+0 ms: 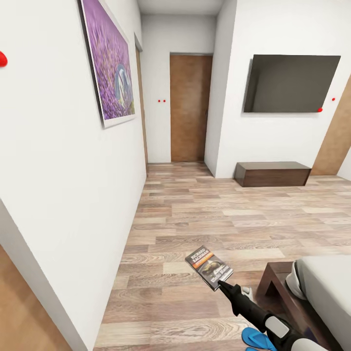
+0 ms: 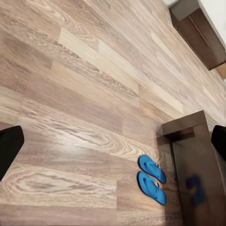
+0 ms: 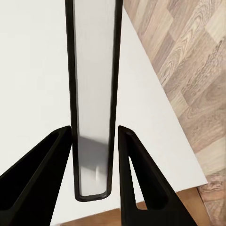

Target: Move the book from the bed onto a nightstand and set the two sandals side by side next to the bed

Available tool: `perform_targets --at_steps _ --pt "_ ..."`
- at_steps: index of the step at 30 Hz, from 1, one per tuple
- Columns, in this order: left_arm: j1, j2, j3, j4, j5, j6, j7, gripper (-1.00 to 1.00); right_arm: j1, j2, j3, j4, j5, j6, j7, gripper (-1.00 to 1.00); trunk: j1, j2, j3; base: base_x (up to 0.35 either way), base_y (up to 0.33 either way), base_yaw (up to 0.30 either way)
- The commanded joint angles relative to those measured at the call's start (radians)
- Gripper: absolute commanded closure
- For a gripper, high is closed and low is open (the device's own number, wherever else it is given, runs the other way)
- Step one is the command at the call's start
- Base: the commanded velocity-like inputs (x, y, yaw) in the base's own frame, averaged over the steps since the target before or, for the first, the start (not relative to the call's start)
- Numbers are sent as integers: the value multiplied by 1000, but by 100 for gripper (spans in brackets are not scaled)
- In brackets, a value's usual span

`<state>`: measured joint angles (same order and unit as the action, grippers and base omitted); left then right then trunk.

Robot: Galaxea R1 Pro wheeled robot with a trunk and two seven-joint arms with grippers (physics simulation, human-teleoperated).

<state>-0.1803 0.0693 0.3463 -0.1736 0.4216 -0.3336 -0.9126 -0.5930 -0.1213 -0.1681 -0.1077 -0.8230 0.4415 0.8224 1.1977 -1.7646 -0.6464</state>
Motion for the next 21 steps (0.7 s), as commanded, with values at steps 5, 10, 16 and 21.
perform_targets --at_steps 5,10,16,21 --pt "-1 -1 -5 6 5 -5 36 -100 -1 0 -10 1 10 8 1 100 0 0 -1 0 0 0" --pt "-1 -2 -7 9 5 -5 55 -100 -1 0 -10 2 14 8 0 100 0 0 -1 0 0 0" --pt "0 -2 -7 9 6 -3 58 -100 -1 0 -9 2 14 8 0 100 0 0 -1 0 0 0" --pt "-1 -1 -7 9 6 0 54 -100 -1 0 -9 2 13 8 0 100 0 0 -1 0 0 0"
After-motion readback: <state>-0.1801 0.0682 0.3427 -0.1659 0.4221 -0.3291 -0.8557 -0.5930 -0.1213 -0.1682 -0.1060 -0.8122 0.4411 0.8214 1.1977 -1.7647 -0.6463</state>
